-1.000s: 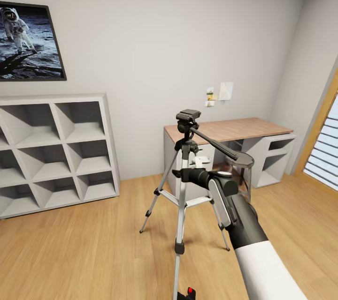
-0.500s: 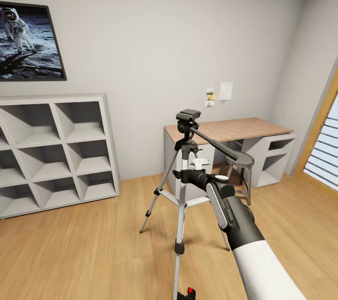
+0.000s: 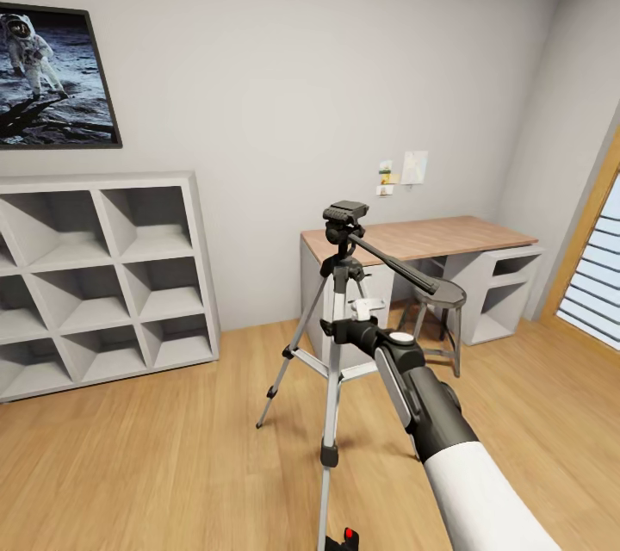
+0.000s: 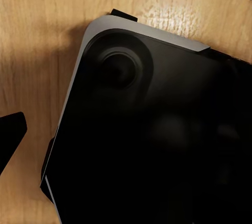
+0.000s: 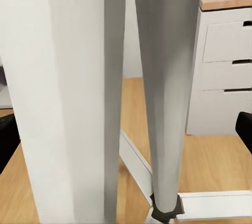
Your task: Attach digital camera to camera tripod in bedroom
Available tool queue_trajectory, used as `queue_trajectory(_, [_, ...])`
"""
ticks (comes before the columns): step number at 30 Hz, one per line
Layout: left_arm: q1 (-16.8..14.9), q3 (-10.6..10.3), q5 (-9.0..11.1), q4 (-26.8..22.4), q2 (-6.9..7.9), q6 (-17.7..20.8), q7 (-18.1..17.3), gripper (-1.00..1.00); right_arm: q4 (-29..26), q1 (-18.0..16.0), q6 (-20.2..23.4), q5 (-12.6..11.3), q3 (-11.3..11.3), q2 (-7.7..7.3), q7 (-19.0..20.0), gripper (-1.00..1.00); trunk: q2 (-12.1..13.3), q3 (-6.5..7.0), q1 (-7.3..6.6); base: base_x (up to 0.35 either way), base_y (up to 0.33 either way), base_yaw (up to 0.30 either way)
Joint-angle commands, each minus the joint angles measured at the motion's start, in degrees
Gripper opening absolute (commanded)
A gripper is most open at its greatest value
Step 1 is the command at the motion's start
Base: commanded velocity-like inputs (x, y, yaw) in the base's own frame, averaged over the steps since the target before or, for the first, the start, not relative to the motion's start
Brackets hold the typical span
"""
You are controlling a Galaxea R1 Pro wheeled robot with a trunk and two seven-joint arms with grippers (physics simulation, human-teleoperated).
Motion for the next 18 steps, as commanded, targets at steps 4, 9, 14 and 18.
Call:
queue_trajectory(4, [0.01,0.03,0.22,-0.06,0.0,-0.11,0.01,1.0,-0.09,-0.03,-0.08,-0.19,-0.02,0.0,0.05,1.0,-0.03,-0.06,0.0,0.0,0.0,0.0])
queue_trajectory(9, [0.01,0.03,0.24,-0.06,0.03,-0.11,0.01,1.0,-0.25,-0.03,-0.17,-0.16,-0.02,0.0,0.08,1.0,-0.03,-0.06,0.0,0.0,0.0,0.0])
queue_trajectory(14, [0.01,0.03,0.22,-0.06,0.06,-0.11,0.01,1.0,-0.42,-0.03,-0.2,-0.09,-0.07,-0.06,0.1,1.0,-0.03,-0.06,0.0,0.0,0.0,0.0])
queue_trajectory(18, [0.01,0.03,0.25,-0.06,0.06,-0.11,0.01,1.0,-1.19,-0.03,-0.09,-0.07,-0.08,-0.1,0.2,1.0,-0.03,-0.06,0.0,0.0,0.0,0.0])
